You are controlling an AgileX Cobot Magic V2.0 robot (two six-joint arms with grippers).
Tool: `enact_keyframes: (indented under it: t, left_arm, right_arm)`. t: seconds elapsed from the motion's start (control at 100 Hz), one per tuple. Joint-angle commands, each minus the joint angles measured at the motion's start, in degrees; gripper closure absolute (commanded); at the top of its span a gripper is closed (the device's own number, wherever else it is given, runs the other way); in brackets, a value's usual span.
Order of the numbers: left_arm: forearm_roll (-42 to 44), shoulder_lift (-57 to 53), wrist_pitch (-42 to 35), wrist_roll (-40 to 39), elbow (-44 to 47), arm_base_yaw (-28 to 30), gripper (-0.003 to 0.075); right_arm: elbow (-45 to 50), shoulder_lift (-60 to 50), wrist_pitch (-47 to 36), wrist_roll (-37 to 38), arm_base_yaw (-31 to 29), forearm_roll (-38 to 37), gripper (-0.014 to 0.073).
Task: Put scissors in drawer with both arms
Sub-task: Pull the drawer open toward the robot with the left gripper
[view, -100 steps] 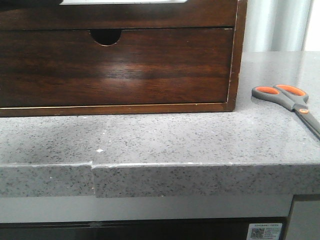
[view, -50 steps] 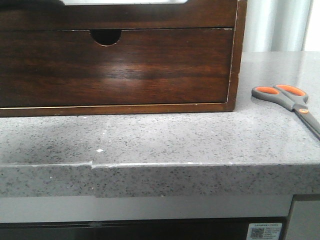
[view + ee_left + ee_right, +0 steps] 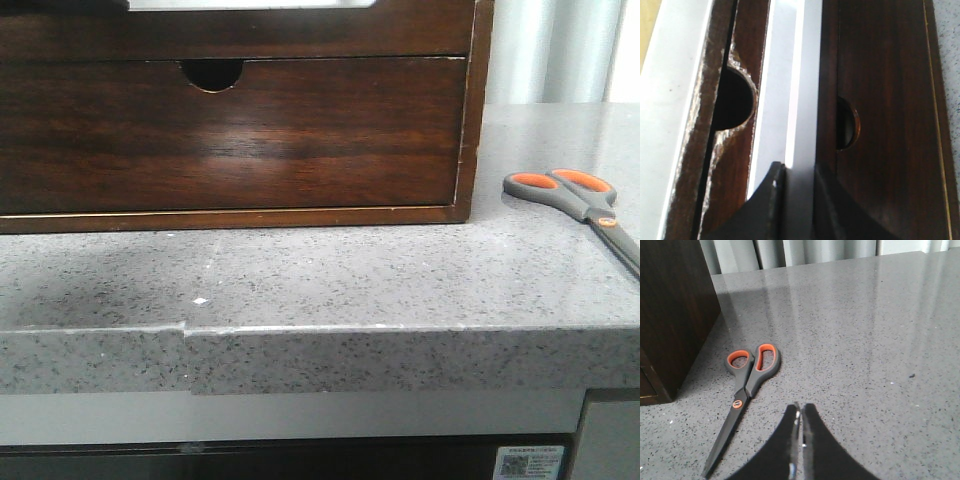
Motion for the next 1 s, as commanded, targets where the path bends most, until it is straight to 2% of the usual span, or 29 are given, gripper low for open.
enact_keyframes:
  t: [0.0,0.29,0.84,0.99]
  left_arm:
    - [-0.11,-0.97,-4.33,-0.47,-1.12,-0.44,0.0742]
    - [-0.11,-5.58,-5.04,-0.57,2.58,-0.44,0.0742]
    - [-0.11,-19.93,-17.7,-0.57,14.76,-0.44,0.0742]
    - [-0.11,-22.74,-18.33,-0.57,15.91,-0.44,0.0742]
  right_arm:
    - [-1.83,0.96,-4.46,-0.4,-0.27,-0.02,0.0635]
    - [-1.83,0.96,-4.46,-0.4,-0.27,-0.02,0.0635]
    - [-1.83,0.96,-4.46,-0.4,-0.27,-0.02,0.0635]
    - [-1.83,0.96,-4.46,-0.4,-0.27,-0.02,0.0635]
